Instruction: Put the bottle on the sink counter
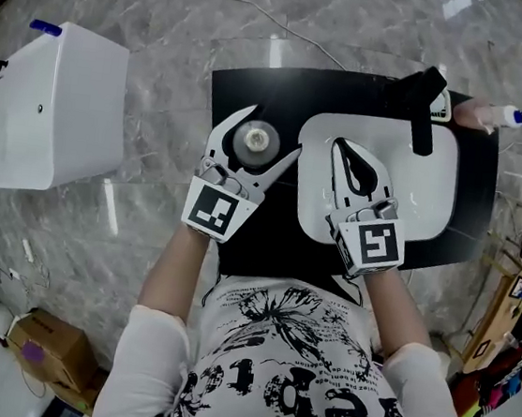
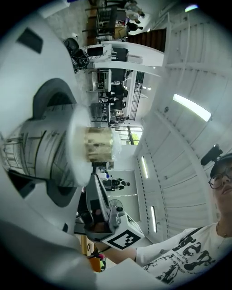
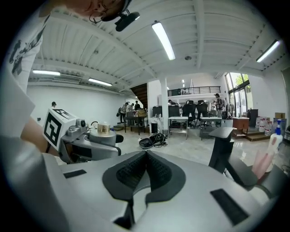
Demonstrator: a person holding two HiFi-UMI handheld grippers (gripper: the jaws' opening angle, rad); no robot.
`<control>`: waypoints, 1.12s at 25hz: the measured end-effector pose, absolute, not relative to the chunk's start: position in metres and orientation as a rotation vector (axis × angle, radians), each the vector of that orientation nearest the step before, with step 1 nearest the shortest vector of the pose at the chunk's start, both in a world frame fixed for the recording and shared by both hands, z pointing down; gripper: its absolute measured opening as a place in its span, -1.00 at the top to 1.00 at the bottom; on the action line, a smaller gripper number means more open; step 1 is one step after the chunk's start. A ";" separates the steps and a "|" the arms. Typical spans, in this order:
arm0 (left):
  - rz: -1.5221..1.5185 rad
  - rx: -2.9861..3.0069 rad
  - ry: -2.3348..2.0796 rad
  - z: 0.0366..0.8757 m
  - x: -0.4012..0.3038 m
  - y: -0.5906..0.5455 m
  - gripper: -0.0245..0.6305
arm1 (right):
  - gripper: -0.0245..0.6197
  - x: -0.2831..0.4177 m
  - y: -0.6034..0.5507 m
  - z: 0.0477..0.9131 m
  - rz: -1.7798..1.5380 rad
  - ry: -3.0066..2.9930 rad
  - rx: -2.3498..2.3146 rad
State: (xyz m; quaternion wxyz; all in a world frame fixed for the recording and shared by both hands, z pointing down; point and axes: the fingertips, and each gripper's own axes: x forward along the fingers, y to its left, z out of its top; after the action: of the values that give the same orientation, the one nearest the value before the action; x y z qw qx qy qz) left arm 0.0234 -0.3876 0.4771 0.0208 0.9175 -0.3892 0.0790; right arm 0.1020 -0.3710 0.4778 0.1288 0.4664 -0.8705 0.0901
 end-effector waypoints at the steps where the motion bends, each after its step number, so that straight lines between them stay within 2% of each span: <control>1: 0.241 2.837 -1.206 0.484 0.023 -0.398 -0.14 | 0.88 0.100 -0.379 0.484 0.271 -2.531 1.349; 13: 0.492 2.714 -1.118 0.577 0.015 -0.467 -0.14 | 0.88 0.083 -0.438 0.542 0.341 -2.514 1.296; 28: 0.667 2.664 -1.039 0.612 0.019 -0.476 -0.14 | 0.88 0.092 -0.446 0.556 0.387 -2.472 1.365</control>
State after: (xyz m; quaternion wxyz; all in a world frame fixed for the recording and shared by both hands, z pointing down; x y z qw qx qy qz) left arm 0.0187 -0.4757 0.6119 0.1025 0.9025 -0.3521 0.2260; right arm 0.0918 -0.4464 0.5560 0.1449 0.4739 -0.8581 0.1345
